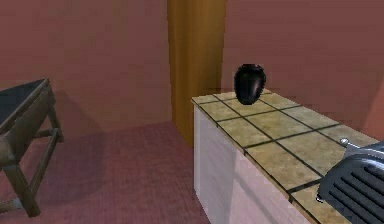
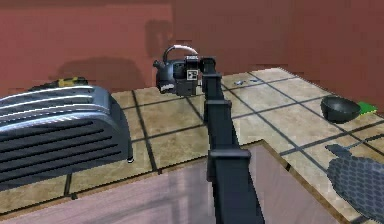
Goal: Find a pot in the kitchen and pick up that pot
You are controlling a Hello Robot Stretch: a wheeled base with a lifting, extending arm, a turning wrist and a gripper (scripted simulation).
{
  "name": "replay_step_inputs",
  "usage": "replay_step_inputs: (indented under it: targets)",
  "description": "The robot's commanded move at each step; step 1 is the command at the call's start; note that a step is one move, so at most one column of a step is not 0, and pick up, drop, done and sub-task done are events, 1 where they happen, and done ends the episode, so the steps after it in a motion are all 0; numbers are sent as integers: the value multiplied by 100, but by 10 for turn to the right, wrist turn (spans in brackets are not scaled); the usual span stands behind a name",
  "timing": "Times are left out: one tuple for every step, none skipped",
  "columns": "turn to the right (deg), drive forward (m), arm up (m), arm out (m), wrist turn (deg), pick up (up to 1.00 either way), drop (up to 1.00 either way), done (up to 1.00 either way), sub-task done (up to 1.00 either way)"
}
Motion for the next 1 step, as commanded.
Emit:
replay_step_inputs:
  targets:
    - [0, 0, 0, 0, 0, 0, 0, 100, 0]
